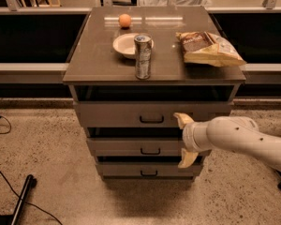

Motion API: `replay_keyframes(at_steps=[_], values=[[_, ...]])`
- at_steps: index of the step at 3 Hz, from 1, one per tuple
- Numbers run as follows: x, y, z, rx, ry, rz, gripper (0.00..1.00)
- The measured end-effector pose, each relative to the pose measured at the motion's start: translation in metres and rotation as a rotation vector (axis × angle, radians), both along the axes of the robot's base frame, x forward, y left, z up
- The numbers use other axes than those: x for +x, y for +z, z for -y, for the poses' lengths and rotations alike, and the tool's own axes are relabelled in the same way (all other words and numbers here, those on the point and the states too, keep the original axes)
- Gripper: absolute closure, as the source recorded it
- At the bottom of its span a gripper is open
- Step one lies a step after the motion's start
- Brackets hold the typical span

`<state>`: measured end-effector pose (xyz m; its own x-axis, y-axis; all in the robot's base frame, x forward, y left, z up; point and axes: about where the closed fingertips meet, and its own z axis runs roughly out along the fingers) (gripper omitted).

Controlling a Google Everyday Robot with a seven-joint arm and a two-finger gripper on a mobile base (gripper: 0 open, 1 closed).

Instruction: Close top drawer

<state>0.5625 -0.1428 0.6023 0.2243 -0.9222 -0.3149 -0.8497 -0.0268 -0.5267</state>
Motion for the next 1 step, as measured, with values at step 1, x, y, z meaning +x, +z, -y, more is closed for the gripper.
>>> replay_keyframes(at_steps=[1], values=[[-0.0339, 0.0098, -0.0134, -0.018, 0.057, 0.003, 0.00]])
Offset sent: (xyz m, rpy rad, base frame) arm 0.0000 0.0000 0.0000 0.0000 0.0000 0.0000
